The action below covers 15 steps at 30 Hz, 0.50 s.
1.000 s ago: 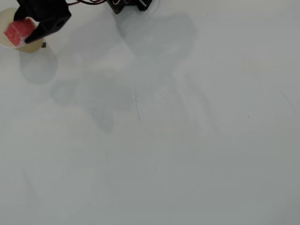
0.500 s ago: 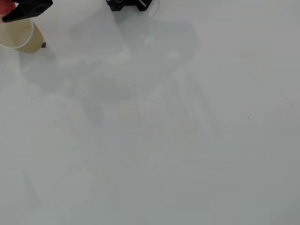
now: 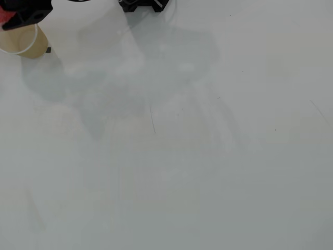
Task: Pick up the cube and drop it in the cup.
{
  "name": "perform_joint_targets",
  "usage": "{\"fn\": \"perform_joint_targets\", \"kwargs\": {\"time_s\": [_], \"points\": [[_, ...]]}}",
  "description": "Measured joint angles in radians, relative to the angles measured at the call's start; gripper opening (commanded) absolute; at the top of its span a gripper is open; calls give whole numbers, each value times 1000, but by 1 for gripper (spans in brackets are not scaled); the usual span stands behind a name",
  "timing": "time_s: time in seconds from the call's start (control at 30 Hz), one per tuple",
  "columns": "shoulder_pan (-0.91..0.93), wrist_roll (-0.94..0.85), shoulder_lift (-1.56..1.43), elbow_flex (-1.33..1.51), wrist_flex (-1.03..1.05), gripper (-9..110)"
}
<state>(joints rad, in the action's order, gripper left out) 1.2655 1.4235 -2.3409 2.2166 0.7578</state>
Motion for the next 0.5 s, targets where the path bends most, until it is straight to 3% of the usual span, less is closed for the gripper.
{"fn": "perform_joint_targets", "kwargs": {"time_s": [0.5], "points": [[-20,-8,120,-60,63,8]]}}
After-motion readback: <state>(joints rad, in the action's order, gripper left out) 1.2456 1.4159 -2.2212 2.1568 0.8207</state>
